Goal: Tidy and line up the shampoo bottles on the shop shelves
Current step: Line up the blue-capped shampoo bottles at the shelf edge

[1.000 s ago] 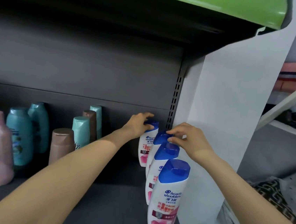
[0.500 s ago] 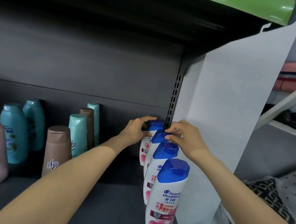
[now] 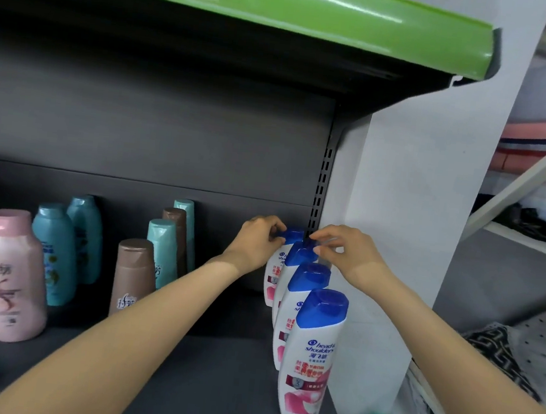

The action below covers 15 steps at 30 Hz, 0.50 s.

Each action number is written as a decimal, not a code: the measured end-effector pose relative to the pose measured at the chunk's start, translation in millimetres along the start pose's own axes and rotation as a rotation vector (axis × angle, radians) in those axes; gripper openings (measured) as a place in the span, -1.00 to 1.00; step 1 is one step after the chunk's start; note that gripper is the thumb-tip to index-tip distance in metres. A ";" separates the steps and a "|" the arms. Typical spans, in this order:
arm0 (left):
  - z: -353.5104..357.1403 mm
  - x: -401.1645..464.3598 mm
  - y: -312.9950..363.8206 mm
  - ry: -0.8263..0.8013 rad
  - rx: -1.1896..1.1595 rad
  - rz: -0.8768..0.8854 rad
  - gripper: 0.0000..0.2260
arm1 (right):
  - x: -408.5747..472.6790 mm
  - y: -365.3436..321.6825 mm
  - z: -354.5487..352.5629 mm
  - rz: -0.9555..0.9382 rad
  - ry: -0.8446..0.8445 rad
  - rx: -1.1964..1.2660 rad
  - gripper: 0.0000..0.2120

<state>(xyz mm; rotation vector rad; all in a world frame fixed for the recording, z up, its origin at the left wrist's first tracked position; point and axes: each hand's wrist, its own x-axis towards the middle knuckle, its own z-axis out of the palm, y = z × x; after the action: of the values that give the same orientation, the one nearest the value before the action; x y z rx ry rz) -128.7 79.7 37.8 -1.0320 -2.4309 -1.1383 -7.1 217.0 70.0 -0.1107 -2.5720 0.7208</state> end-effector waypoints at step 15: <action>-103.0 -131.8 35.3 0.171 0.176 0.110 -0.83 | -61.3 -97.6 25.8 -0.160 -0.001 0.096 -0.80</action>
<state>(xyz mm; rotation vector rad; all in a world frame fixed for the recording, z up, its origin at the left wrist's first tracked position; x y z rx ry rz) -16.1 -47.1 59.3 -0.9598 -2.2637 -0.9183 40.1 108.9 75.0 0.1249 -2.5073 0.7813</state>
